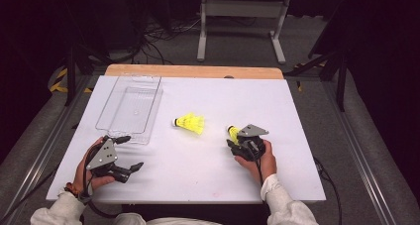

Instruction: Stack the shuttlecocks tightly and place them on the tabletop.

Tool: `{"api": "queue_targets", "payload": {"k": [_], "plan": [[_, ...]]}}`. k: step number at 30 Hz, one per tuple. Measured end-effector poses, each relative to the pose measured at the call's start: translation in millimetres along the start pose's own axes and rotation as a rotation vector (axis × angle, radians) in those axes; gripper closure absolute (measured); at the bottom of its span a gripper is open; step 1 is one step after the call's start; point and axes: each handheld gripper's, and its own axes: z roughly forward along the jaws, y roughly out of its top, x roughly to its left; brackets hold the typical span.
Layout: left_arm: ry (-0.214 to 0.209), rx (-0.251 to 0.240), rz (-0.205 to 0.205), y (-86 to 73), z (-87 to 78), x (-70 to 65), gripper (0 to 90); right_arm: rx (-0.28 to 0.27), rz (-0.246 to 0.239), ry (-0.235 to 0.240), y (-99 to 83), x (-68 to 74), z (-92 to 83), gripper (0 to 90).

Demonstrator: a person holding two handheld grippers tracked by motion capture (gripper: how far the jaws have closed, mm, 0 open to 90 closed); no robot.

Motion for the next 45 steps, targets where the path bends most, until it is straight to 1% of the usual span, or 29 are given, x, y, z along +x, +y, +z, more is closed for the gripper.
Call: {"api": "queue_targets", "payload": {"k": [1,2,3,5,6,7,11,14,17,18,20,22,23,27,35,40,43,45], "plan": [[0.001,0.000,0.000,-0.1,-0.1,0.0,6.3,0.003,0.004,-0.010,0.1,-0.3,0.4,65.0],[0.001,0.000,-0.001,-0.2,-0.2,0.1,6.3,-0.002,0.011,-0.004,0.0,-0.9,0.3,69.0],[0.001,-0.001,-0.002,-0.3,-0.2,0.3,6.3,-0.007,0.016,-0.003,0.0,-1.3,-0.3,74.3],[0.000,0.000,-0.002,-0.3,-0.1,0.3,6.3,-0.022,0.016,-0.017,0.4,-2.6,-3.1,84.3],[0.000,0.000,-0.001,-0.3,0.0,0.2,6.3,-0.030,0.016,-0.021,0.4,-3.9,-4.4,87.9],[0.000,0.000,-0.001,-0.2,0.0,0.2,6.3,-0.031,0.018,-0.026,0.6,-5.3,-5.5,88.8],[-0.002,-0.002,-0.002,0.0,-0.1,0.1,6.3,-0.038,0.022,-0.022,0.3,-9.8,-7.4,89.8],[-0.002,-0.003,-0.002,-0.2,-0.2,0.2,6.3,-0.058,0.019,-0.022,1.9,-12.5,-10.7,89.9],[-0.003,-0.005,-0.002,-0.1,-0.1,0.5,6.3,-0.080,0.003,-0.007,4.7,-13.7,-13.6,89.9],[-0.003,-0.005,-0.002,-0.1,-0.1,0.5,6.2,-0.090,-0.007,0.008,5.8,-13.9,-14.3,89.9],[-0.003,-0.003,-0.001,-0.2,0.1,0.6,6.2,-0.100,-0.011,0.009,8.6,-14.2,-15.2,89.9],[-0.004,-0.003,-0.002,-0.2,0.1,0.5,6.2,-0.114,-0.014,0.027,12.9,-14.2,-15.1,89.9],[-0.005,-0.004,-0.005,-0.2,0.1,0.2,6.2,-0.114,-0.014,0.027,12.9,-14.2,-15.1,89.9],[-0.006,-0.004,-0.005,-0.6,-0.1,0.5,6.2,-0.120,-0.038,0.050,19.2,-11.6,-13.0,89.9],[-0.004,-0.009,-0.005,-0.7,-0.3,0.5,6.1,-0.139,-0.058,0.101,27.8,-6.2,-9.9,89.9],[-0.006,-0.008,-0.004,-1.0,-0.1,1.0,6.1,-0.140,-0.075,0.132,34.1,-0.6,-4.4,89.9],[-0.006,-0.010,-0.006,-0.8,-0.5,0.9,6.1,-0.131,-0.093,0.152,37.8,4.3,0.4,89.8],[-0.006,-0.009,-0.004,-1.0,-0.8,1.1,6.1,-0.123,-0.097,0.166,39.0,6.4,3.8,89.8]]}}
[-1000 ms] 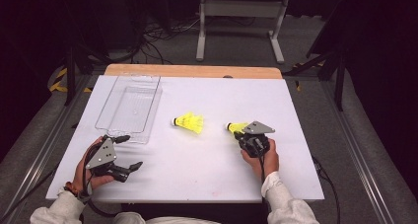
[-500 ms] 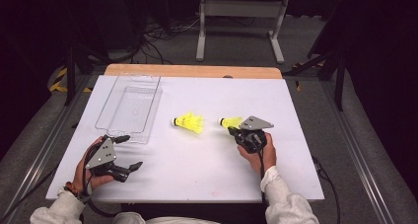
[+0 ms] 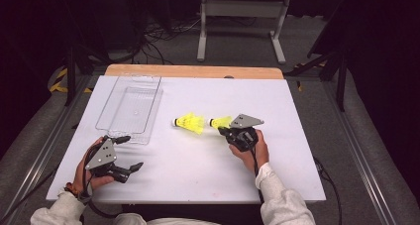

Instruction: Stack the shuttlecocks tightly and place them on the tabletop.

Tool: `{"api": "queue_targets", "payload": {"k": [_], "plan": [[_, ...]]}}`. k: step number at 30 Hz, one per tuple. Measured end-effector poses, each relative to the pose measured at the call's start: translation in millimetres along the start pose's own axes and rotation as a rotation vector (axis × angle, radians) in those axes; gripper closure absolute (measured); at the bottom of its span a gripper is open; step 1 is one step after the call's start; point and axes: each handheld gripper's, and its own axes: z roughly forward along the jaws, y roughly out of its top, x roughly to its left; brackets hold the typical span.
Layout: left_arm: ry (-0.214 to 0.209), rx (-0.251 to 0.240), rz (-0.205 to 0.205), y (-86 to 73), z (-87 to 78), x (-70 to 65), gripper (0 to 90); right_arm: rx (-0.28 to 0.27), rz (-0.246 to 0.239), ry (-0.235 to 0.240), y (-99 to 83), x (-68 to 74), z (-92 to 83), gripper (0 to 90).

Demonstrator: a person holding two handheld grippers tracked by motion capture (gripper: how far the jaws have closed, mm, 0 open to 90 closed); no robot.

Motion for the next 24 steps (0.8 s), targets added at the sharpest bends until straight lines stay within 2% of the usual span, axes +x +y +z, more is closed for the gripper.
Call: {"api": "queue_targets", "payload": {"k": [11,24], "plan": [[-0.004,-0.001,0.000,-0.1,-0.3,0.3,6.1,0.022,-0.002,0.056,4.0,4.4,22.6,89.7],[-0.008,-0.001,-0.002,-0.4,0.2,0.7,6.2,0.038,0.002,0.090,6.6,7.5,39.0,89.7]]}}
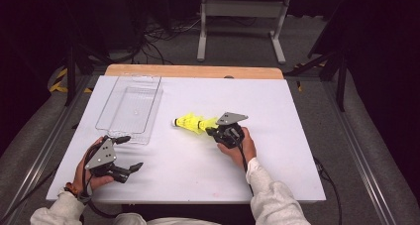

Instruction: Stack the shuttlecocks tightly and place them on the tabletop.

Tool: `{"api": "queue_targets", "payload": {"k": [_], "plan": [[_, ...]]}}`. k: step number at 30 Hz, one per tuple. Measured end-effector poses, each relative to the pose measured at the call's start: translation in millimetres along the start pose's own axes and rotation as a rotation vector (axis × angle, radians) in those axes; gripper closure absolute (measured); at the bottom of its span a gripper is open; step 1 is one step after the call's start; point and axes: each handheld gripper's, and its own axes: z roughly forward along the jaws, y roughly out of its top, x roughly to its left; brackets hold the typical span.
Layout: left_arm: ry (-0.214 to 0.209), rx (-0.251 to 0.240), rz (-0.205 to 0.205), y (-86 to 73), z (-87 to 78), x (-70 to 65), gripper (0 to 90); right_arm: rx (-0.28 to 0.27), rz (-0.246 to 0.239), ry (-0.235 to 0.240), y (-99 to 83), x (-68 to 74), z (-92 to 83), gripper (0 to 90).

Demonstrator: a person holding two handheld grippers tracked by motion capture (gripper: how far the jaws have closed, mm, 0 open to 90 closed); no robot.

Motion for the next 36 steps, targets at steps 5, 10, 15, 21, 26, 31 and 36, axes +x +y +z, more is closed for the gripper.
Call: {"api": "queue_targets", "payload": {"k": [5,10,15,21,26,31,36], "plan": [[-0.002,0.001,0.002,0.1,-0.3,0.0,6.2,0.002,0.004,0.011,1.0,-0.8,4.4,89.6],[-0.007,0.001,0.001,-0.1,0.2,-0.1,6.2,-0.002,0.008,0.026,2.0,-2.3,10.0,89.2],[-0.009,0.002,0.003,-0.2,0.0,0.0,6.1,-0.005,0.012,0.032,3.8,-3.8,14.8,89.0],[-0.010,0.004,0.005,-0.1,0.3,-0.5,6.1,0.002,0.012,0.043,7.1,-5.0,19.6,88.6],[-0.014,0.001,0.003,-0.4,-0.1,0.0,6.1,-0.011,0.014,0.055,10.2,-5.8,21.6,88.6],[-0.014,0.003,0.006,-0.3,0.1,-0.4,6.1,-0.011,0.010,0.059,12.1,-4.6,23.5,87.3],[-0.015,0.003,0.004,-0.3,0.1,-0.5,6.1,0.009,0.025,0.052,9.5,-6.3,27.9,80.9]]}}
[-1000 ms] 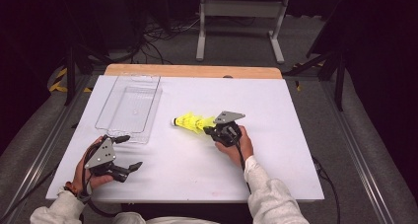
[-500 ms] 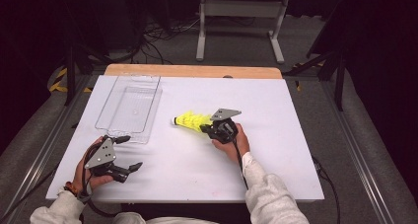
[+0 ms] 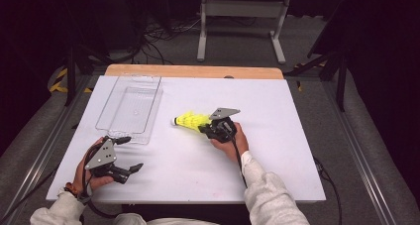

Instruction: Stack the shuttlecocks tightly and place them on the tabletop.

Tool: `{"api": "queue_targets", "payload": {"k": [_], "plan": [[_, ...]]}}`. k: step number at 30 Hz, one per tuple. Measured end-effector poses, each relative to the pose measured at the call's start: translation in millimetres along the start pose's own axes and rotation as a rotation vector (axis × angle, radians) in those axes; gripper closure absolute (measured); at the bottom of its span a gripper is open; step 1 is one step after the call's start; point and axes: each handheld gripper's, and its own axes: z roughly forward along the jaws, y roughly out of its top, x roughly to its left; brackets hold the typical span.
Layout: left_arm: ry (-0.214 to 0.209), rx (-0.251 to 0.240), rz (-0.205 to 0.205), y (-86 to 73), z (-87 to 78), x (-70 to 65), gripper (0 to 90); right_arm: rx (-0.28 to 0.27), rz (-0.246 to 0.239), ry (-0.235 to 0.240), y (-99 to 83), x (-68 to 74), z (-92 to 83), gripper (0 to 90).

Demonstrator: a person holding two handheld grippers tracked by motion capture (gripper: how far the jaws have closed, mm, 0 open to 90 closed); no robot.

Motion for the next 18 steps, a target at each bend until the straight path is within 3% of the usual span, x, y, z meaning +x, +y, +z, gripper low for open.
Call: {"api": "queue_targets", "payload": {"k": [8,12,18], "plan": [[0.002,0.003,0.001,-0.1,0.2,0.2,6.2,0.031,0.011,-0.001,-2.5,-1.8,3.4,70.9],[0.003,0.003,0.001,-0.1,0.0,0.3,6.3,0.042,0.017,0.004,-2.8,-2.1,2.6,61.6],[0.003,0.003,0.001,0.0,0.1,0.1,6.3,0.039,0.020,0.008,-2.9,-1.1,-0.5,59.5]]}}
